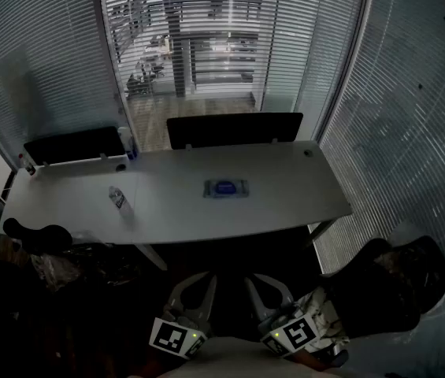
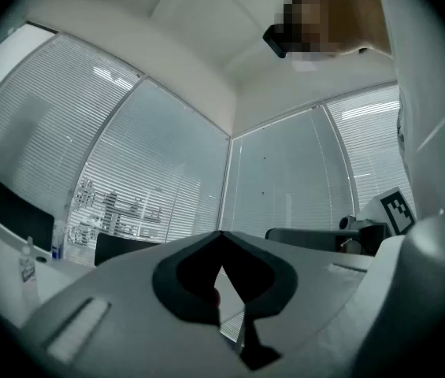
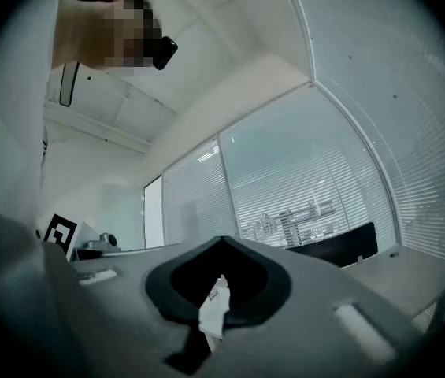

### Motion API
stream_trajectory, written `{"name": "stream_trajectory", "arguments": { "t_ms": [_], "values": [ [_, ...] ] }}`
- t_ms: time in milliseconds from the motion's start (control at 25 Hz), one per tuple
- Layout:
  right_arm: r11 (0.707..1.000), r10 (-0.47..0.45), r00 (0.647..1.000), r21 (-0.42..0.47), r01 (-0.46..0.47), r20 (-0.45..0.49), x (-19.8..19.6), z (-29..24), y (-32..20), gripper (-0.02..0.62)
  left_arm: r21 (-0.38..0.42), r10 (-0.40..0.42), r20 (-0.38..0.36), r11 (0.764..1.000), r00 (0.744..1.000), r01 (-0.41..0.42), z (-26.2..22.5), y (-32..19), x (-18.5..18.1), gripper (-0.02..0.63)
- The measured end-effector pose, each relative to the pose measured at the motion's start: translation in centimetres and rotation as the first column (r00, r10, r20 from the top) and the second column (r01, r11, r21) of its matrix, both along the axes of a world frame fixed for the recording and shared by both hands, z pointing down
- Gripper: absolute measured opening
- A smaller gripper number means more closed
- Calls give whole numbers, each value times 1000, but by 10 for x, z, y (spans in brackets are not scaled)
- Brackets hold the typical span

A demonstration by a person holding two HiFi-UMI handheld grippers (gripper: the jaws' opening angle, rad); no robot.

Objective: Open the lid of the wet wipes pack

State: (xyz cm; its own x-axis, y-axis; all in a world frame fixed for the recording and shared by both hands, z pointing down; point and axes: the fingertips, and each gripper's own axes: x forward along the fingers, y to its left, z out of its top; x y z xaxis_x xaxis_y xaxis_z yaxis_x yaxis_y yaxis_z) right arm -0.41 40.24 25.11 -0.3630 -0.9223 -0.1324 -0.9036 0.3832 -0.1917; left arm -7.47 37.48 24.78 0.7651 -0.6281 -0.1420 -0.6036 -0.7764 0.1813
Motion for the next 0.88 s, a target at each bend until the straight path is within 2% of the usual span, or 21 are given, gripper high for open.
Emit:
{"name": "stream_trajectory", "arguments": {
  "t_ms": [160, 320, 480, 640, 880],
  "values": [
    [1000, -7, 1000, 8, 7, -3, -3, -6, -1, -2, 20, -1, -6, 1000, 1000, 1, -6, 0, 0, 0],
    [999, -49, 998, -6, 49, 43, -6, -7, -1, 0, 15, 6, 2, 1000, 1000, -6, -4, 3, 2, 0],
    [999, -42, 998, -2, 42, 53, -6, -9, 0, 0, 19, 12, 13, 1000, 1000, -12, -1, 3, 4, 0],
    [999, -36, 998, 5, 36, 51, 2, -6, 3, 0, 7, 13, 33, 1000, 999, -13, 2, 4, 10, 0],
    [999, -34, 996, -5, 35, 81, 20, -4, 7, 0, -8, 5, 25, 1000, 1000, -5, 3, 7, 26, 0]
  ]
}}
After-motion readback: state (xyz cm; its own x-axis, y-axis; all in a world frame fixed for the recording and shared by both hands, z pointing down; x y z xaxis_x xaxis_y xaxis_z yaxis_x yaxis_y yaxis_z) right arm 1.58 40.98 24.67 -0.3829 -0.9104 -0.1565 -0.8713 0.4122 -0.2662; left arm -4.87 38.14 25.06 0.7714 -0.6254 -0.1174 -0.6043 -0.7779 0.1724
